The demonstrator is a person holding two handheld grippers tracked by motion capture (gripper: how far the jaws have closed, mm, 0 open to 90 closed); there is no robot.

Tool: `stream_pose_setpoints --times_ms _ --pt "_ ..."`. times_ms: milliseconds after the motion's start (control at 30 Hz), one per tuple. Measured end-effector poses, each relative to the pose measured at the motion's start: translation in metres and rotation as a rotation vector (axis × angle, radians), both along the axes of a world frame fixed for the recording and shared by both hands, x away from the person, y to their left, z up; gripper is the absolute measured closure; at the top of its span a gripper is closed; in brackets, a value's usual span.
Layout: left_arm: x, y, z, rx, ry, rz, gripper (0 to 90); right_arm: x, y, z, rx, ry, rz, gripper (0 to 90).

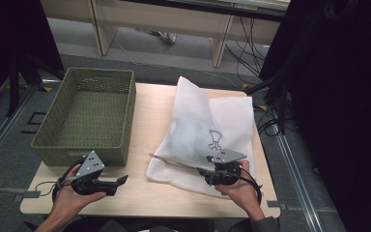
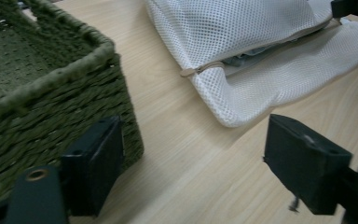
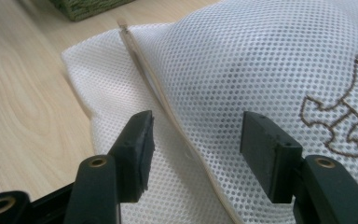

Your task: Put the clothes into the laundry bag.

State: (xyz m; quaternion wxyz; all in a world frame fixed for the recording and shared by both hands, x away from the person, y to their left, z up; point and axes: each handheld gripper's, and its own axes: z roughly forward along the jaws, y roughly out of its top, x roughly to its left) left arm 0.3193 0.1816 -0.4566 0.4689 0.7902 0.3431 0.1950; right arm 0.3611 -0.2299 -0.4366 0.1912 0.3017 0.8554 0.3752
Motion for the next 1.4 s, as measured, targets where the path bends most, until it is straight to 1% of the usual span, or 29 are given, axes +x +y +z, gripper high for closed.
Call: stream_pose_setpoints --times_ms 67,100,133,167,200,233,267,300,400,433,467,500,567,600,633,667,700,733,767,800,867,933,1033,1100,1167,1233,1300,1333,1400 --pt "-0.001 0.005 -0.001 -0.005 -0.006 -0.012 16.9 -0.001 -0.003 0.001 0.028 0.003 0.004 45.2" --pt "-0.004 0.006 -0.002 -0.007 0.004 0.000 15.3 -0.004 -0.005 0.003 0.048 -0.004 -0.019 45.1" --pt "-0.004 0.009 -0.002 0.009 -0.003 -0.017 15.4 -0.005 -0.007 0.004 0.057 -0.012 -0.026 44.7" --pt "-0.005 0.010 -0.002 0.006 0.004 -0.011 15.3 -0.006 -0.011 0.005 0.061 -0.019 -0.037 44.5" --pt "-0.005 0.012 -0.002 0.021 -0.008 -0.023 15.4 -0.007 -0.014 0.005 0.076 -0.027 -0.060 44.0" --pt "-0.004 0.014 -0.002 0.032 -0.018 -0.038 15.3 -0.007 -0.019 0.006 0.078 -0.059 -0.098 43.4" --pt "-0.007 0.014 -0.003 0.023 -0.006 -0.023 15.4 -0.009 -0.024 0.005 0.117 -0.019 -0.132 43.0" --pt "-0.008 0.014 -0.003 0.020 0.001 -0.018 15.3 -0.009 -0.029 0.005 0.122 -0.038 -0.149 42.9" --pt "-0.009 0.016 -0.003 -0.001 -0.012 -0.037 15.3 -0.013 -0.036 0.003 0.141 -0.006 -0.171 41.9" --pt "-0.010 0.017 -0.002 0.015 -0.016 -0.042 15.3 -0.015 -0.037 0.002 0.140 0.003 -0.172 41.6" --pt "-0.012 0.016 -0.002 -0.001 -0.007 -0.033 15.3 -0.016 -0.037 0.001 0.140 0.008 -0.170 41.2" --pt "-0.012 0.017 -0.002 0.010 -0.018 -0.054 15.3 -0.018 -0.036 0.000 0.135 0.016 -0.175 41.1" --pt "-0.016 0.017 -0.002 -0.003 -0.004 -0.044 15.3 -0.021 -0.035 -0.002 0.116 0.014 -0.163 40.4" --pt "-0.017 0.018 0.000 0.006 0.002 -0.039 15.3 -0.023 -0.035 -0.003 0.108 0.021 -0.158 40.3" --pt "-0.017 0.019 0.000 -0.011 -0.010 -0.039 15.3 -0.025 -0.034 -0.004 0.100 0.018 -0.168 40.1" --pt "-0.017 0.021 0.001 0.006 -0.026 -0.049 15.4 -0.026 -0.034 -0.005 0.096 0.019 -0.158 39.9" --pt "-0.021 0.020 0.001 -0.020 -0.002 -0.023 15.3 -0.030 -0.034 -0.006 0.087 0.029 -0.160 39.4" --pt "-0.022 0.020 0.000 -0.028 0.007 -0.024 15.3 -0.031 -0.033 -0.007 0.080 0.031 -0.152 39.2" --pt "-0.022 0.021 0.000 -0.024 0.008 -0.033 15.3 -0.033 -0.033 -0.008 0.083 0.043 -0.145 38.8" --pt "-0.021 0.022 0.000 -0.004 -0.008 -0.050 15.3 -0.033 -0.033 -0.010 0.074 0.035 -0.125 38.3" --pt "-0.022 0.021 -0.003 0.007 0.002 -0.050 15.3 -0.036 -0.033 -0.013 0.059 0.034 -0.115 38.0" --pt "-0.021 0.021 -0.003 0.029 -0.005 -0.070 15.4 -0.038 -0.031 -0.015 0.061 0.049 -0.112 37.4" --pt "-0.019 0.020 -0.003 0.016 -0.011 -0.068 15.4 -0.039 -0.030 -0.014 0.040 0.034 -0.105 37.3" --pt "-0.019 0.020 -0.003 0.011 -0.011 -0.063 15.4 -0.039 -0.030 -0.015 0.039 0.047 -0.099 37.2" --pt "-0.020 0.019 -0.003 0.000 0.003 -0.058 15.4 -0.038 -0.030 -0.016 0.036 0.046 -0.098 37.2" --pt "-0.020 0.019 -0.003 -0.002 0.003 -0.057 15.4 -0.040 -0.029 -0.016 0.050 0.070 -0.109 37.2" --pt "-0.018 0.021 -0.002 0.020 -0.011 -0.067 15.5 -0.038 -0.029 -0.017 0.032 0.052 -0.086 37.2" --pt "-0.021 0.019 -0.003 -0.019 0.019 -0.046 15.4 -0.038 -0.028 -0.018 0.032 0.056 -0.083 37.1" --pt "-0.020 0.019 -0.003 -0.014 0.023 -0.044 15.5 -0.038 -0.028 -0.018 0.035 0.058 -0.086 37.0"
